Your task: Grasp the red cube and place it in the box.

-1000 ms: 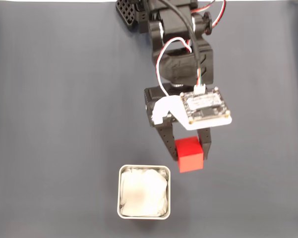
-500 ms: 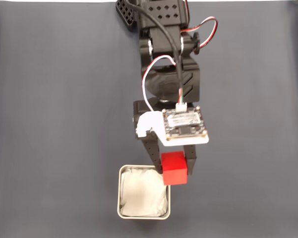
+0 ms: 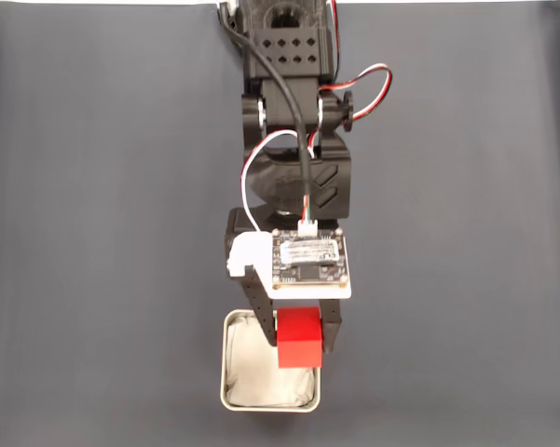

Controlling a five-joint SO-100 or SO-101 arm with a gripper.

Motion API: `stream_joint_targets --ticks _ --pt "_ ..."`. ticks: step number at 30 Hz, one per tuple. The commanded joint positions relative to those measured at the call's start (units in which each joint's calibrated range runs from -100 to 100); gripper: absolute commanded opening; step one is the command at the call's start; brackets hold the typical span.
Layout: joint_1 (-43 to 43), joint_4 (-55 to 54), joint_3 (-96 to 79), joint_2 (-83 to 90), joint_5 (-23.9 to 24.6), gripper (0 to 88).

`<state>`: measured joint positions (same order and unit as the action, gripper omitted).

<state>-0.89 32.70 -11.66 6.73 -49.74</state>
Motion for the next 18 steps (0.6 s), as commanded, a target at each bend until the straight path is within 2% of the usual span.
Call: stream_joint_targets --ticks 1,18 --pt "-1.2 -2.0 3.5 0.0 0.4 1.7" --pt "-3.4 -4.3 3.9 -2.8 0.2 1.8"
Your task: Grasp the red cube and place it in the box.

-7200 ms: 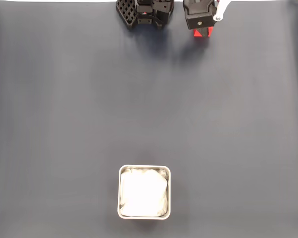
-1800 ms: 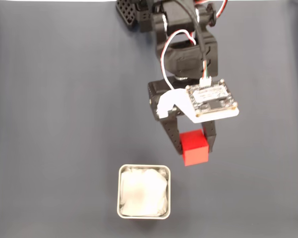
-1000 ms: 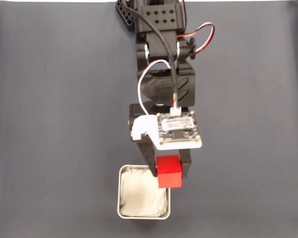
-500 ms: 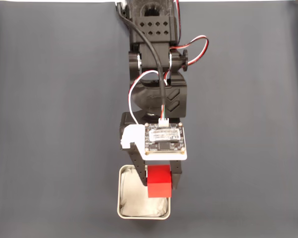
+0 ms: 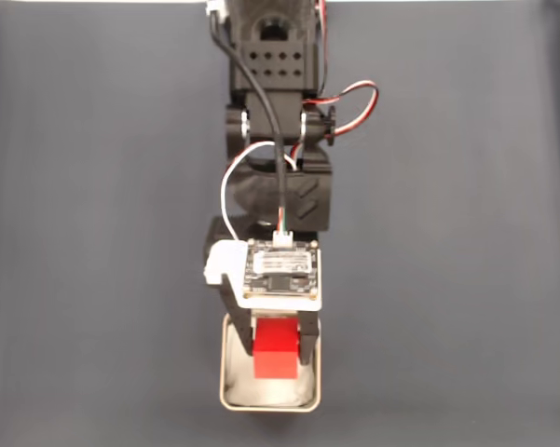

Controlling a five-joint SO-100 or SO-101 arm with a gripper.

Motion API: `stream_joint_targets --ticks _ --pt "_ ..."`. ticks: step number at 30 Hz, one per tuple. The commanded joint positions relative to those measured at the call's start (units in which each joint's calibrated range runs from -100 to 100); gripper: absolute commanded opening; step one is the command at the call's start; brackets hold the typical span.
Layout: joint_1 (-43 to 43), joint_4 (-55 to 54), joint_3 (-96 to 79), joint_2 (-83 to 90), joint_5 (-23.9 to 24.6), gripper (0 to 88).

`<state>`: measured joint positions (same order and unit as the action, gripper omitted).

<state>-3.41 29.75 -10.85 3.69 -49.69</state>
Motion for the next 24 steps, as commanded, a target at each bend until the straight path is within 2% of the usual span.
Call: stream_joint_targets --ticks 1,24 --pt "-1.0 -1.3 3.1 0.2 0.2 1.8" --pt "-1.4 -1.8 2.4 0.9 -0.1 2.0"
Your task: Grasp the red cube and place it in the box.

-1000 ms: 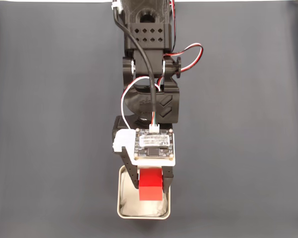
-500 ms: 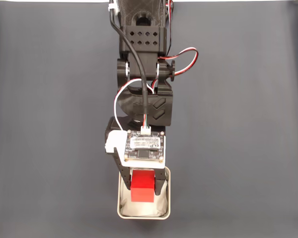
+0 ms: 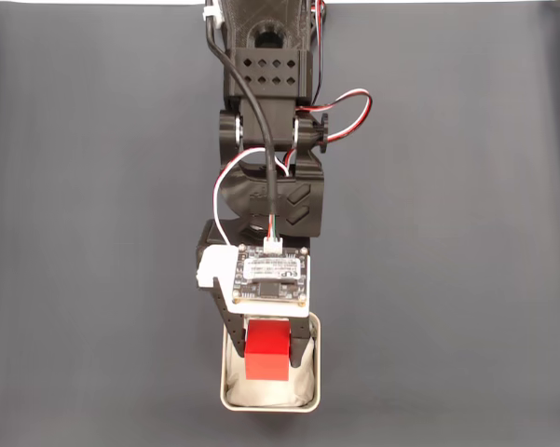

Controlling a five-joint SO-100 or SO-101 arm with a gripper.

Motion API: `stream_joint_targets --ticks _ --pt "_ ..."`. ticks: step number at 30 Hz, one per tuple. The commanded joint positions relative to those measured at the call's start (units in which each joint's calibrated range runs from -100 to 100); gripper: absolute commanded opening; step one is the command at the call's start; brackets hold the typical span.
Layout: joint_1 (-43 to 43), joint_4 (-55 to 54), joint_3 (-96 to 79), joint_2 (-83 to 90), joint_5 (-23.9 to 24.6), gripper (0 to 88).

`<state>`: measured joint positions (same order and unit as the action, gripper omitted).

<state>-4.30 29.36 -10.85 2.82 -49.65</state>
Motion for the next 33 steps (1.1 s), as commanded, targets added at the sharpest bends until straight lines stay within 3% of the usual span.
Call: stream_joint_targets --ticks 1,5,8,12,33 --pt "-0.5 -1.4 2.4 1.8 -0.2 2.0" --pt "-0.5 -2.4 2.4 1.4 0.0 4.3" --pt "-0.7 -3.3 2.3 1.4 0.0 24.3" --pt "-1.0 -4.2 1.9 1.4 -0.6 33.8" --pt "-0.9 -4.0 1.8 1.8 -0.8 38.9"
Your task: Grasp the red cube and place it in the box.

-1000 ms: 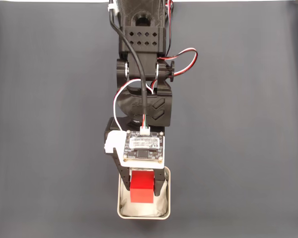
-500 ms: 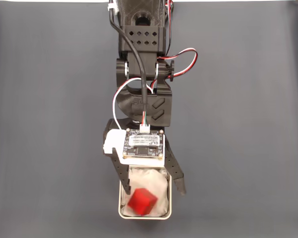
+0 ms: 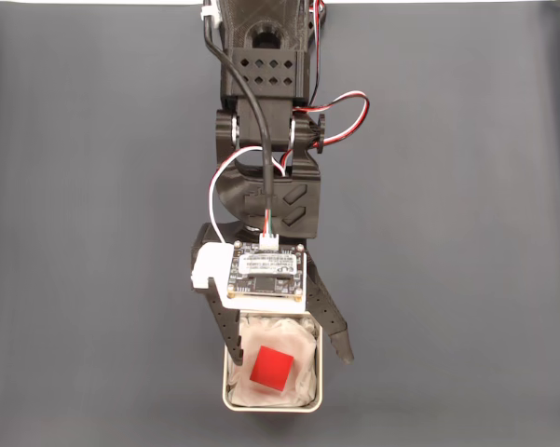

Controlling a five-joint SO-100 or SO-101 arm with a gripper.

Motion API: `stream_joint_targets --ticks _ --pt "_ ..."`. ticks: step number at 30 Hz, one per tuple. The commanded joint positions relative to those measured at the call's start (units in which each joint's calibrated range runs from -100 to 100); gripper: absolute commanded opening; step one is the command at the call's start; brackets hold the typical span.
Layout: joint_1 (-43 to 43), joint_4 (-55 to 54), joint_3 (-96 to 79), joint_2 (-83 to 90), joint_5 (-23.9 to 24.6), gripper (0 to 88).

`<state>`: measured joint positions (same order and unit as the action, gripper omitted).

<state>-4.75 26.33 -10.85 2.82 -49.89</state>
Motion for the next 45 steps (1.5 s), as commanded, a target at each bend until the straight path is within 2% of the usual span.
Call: stream_joint_targets --ticks 1,26,29,30,32,33,39,45 --pt "-0.4 -1.0 1.8 1.8 -0.5 38.9" --pt "-0.2 -1.3 1.0 2.6 -0.3 37.2" --pt "-0.1 -1.0 1.0 3.0 -0.3 30.7" --pt "0.0 -0.8 0.9 3.2 -0.4 24.5" --pt "0.0 -0.2 1.2 4.0 -0.1 5.8" --pt "0.1 0.8 1.5 4.9 -0.1 0.6" --pt "1.1 5.6 -0.3 20.0 0.3 0.0" --pt "2.1 5.6 -24.5 44.4 -0.5 0.0"
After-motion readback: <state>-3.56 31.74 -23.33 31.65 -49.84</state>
